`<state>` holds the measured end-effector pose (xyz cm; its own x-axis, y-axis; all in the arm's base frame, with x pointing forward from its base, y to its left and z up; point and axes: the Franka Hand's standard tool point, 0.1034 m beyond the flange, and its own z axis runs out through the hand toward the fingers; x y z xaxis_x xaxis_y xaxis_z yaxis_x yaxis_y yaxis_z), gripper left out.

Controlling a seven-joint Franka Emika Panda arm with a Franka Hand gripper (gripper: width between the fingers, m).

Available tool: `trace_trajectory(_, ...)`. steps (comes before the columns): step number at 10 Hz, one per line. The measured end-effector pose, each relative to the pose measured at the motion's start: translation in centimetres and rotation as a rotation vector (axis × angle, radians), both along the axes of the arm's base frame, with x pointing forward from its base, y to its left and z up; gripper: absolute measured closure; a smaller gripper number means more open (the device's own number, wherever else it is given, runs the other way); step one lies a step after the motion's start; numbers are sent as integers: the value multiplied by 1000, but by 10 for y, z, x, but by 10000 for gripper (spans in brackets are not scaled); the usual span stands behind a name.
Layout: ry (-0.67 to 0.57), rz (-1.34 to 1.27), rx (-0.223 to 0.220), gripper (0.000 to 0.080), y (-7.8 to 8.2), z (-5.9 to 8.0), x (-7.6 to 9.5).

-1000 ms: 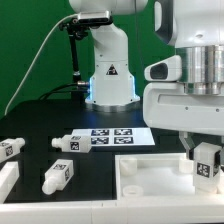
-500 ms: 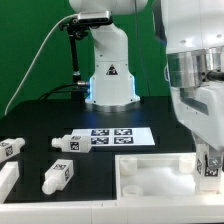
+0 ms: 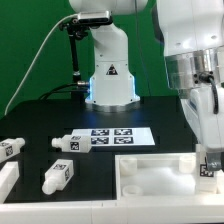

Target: Assemble one leg

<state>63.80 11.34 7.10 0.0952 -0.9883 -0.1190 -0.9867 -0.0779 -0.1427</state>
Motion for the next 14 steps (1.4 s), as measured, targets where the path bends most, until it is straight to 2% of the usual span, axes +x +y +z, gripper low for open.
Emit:
trace_trajectory(1,-24,235,-43,241,-1,1,1)
trace_trajectory(2,-41,430,-76,170,0,1,0)
trace_trajectory(6,-72,730,-122,151,-2,0,0)
trace_trajectory(7,-78,965,-183,151,-3,1,1)
trace_trajectory(8,-77,1081,-216,151,-2,0,3)
trace_trajectory(9,-76,1076,-216,236,-4,0,3)
trace_trajectory(10,-72,1035,-211,371,-4,-1,3)
trace_trajectory(11,-70,1021,-210,371,-4,-1,3)
trace_trajectory(12,-66,976,-204,518,-4,-1,3)
trace_trajectory(14,-55,845,-189,517,-5,-1,3)
